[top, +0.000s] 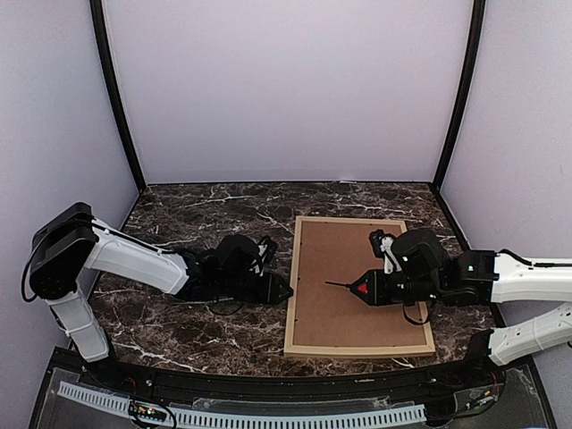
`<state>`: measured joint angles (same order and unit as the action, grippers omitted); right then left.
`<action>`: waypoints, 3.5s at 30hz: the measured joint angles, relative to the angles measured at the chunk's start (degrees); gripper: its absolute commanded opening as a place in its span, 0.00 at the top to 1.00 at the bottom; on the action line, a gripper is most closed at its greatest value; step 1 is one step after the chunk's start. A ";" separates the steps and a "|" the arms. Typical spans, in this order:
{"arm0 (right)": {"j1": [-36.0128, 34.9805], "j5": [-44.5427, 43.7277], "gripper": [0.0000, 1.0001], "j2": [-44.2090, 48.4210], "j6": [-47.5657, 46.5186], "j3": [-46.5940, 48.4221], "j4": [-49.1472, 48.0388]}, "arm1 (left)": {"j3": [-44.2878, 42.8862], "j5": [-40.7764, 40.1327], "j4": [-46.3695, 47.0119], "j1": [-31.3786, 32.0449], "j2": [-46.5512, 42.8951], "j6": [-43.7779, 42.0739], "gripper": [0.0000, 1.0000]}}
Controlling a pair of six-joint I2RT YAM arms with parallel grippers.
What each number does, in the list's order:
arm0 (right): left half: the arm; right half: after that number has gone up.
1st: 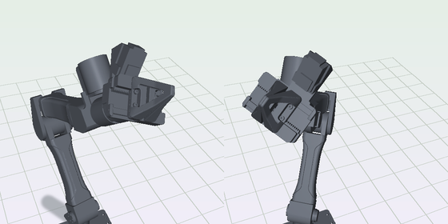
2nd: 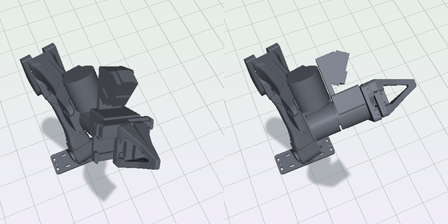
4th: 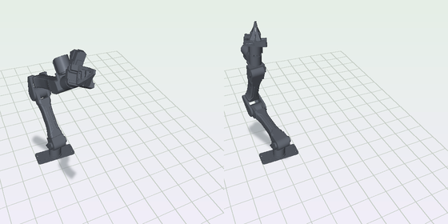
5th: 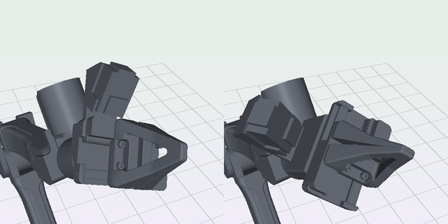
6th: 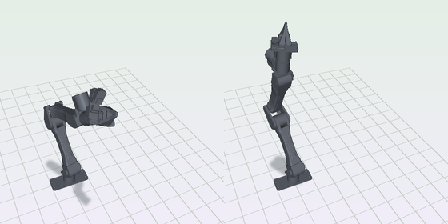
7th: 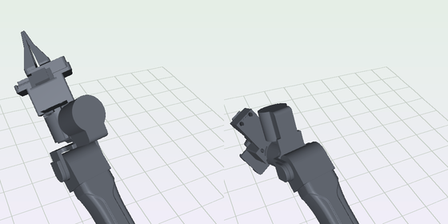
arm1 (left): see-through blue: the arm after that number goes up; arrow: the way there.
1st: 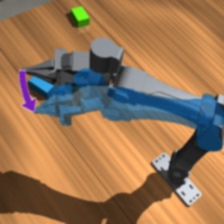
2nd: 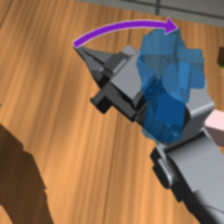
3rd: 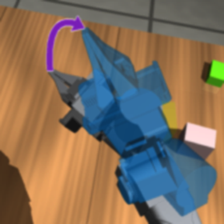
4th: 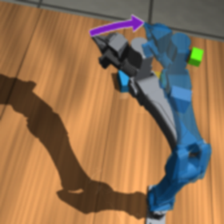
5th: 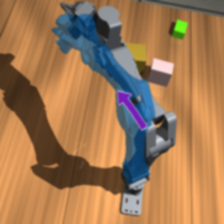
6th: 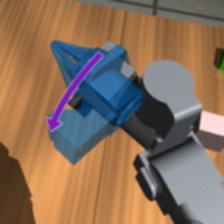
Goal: Take the photo out of the frame
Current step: Hold the photo frame at the center of the board, then release the fastener from the backboard.
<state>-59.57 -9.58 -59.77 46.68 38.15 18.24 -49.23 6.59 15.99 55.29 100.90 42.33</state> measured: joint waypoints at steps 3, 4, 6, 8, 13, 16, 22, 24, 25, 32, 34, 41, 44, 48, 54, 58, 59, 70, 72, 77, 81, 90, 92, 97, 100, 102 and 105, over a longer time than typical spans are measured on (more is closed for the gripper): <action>0.00 1.81 1.00 -0.07 -0.07 -0.26 -0.20 | 0.98 0.17 -1.46 0.02 -3.48 -2.80 0.58; 0.00 2.45 1.00 -0.20 -0.13 -0.35 -0.42 | 1.51 0.55 -1.88 0.02 -4.68 -3.78 0.58; 0.00 4.00 1.00 -0.83 -0.31 -0.52 -1.18 | 2.45 1.62 -2.91 0.00 -6.54 -5.51 0.60; -0.24 5.70 1.00 -2.19 -0.57 -0.59 -2.38 | 3.10 3.34 -3.87 0.00 -7.58 -7.30 0.61; -1.77 9.44 1.00 -6.40 -1.55 -0.57 -5.33 | 5.70 6.82 -4.28 0.00 -8.04 -9.60 0.62; -3.21 11.10 1.00 -8.85 -2.12 -0.57 -6.40 | 7.50 8.85 -4.09 0.00 -7.93 -9.75 0.64; -5.84 12.59 1.00 -12.52 -3.19 -0.02 -7.19 | 7.58 11.98 -1.73 0.00 -5.86 -9.62 0.67; -6.16 12.63 1.00 -12.94 -3.37 0.44 -7.50 | 7.58 12.81 -1.01 0.00 -4.92 -9.53 0.68; -6.27 12.61 1.00 -13.09 -3.39 0.61 -7.54 | 7.52 13.27 -0.74 0.00 -4.50 -9.53 0.69; -6.45 12.59 1.00 -13.55 -3.98 0.63 -7.87 | 6.38 15.47 0.52 0.02 -1.88 -9.31 0.72; -6.45 12.59 1.00 -13.57 -4.17 0.63 -7.93 | 6.03 15.80 0.90 0.02 -1.25 -9.14 0.73; -6.45 12.41 1.00 -13.84 -4.46 1.25 -7.52 | 5.11 16.61 1.57 0.02 0.09 -8.87 0.75; -6.45 12.26 1.00 -13.05 -4.42 1.25 -6.78 | 5.11 16.59 1.73 0.02 0.15 -8.85 0.76; -6.45 11.93 1.00 -10.36 -4.37 0.92 -5.77 | 5.11 16.59 1.99 0.02 0.24 -8.72 0.77; -6.45 11.50 1.00 -9.51 -4.17 0.37 -5.75 | 5.03 16.61 2.25 0.02 0.39 -8.63 0.79; -6.45 11.50 1.00 -11.56 -4.13 0.37 -6.36 | 4.55 16.59 2.32 0.02 0.68 -8.59 0.80; -6.45 11.50 1.00 -12.07 -4.13 0.37 -6.34 | 4.50 16.55 2.34 0.02 0.72 -8.55 0.80; -6.45 11.43 1.00 -13.31 -4.17 0.52 -7.39 | 4.48 16.74 2.47 0.00 0.90 -8.09 0.82; -6.45 11.43 1.00 -13.31 -4.17 0.55 -7.39 | 4.48 16.76 2.49 0.00 0.90 -8.02 0.83; -6.45 11.28 1.00 -13.49 -4.17 0.63 -7.39 | 4.48 16.87 2.51 0.00 0.94 -8.00 0.84; -6.47 11.28 1.00 -13.70 -4.15 1.01 -7.15 | 4.39 17.22 2.58 -0.11 1.09 -7.76 0.85; -6.62 11.26 1.00 -14.34 -4.20 2.27 -5.73 | 4.33 17.64 2.56 -0.26 1.20 -7.56 0.86; -6.73 11.23 1.00 -14.45 -4.20 2.45 -5.51 | 4.33 17.64 2.54 -0.26 1.20 -7.56 0.87; -6.82 11.06 1.00 -14.88 -4.39 3.39 -4.55 | 4.22 17.57 2.32 -0.26 1.20 -7.58 0.89; -6.82 11.02 1.00 -15.04 -4.42 3.67 -4.31 | 3.93 17.42 1.86 -0.26 1.22 -7.61 0.90; -6.82 10.95 1.00 -15.08 -4.42 3.78 -4.17 | 3.72 17.35 1.66 -0.26 1.33 -7.61 0.90; -6.84 10.75 1.00 -15.26 -4.42 4.15 -3.80 | 3.50 17.14 1.53 -0.26 1.44 -7.61 0.90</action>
<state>-66.41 1.17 -75.02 42.26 42.30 14.44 -45.74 23.73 17.52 55.02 102.35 34.72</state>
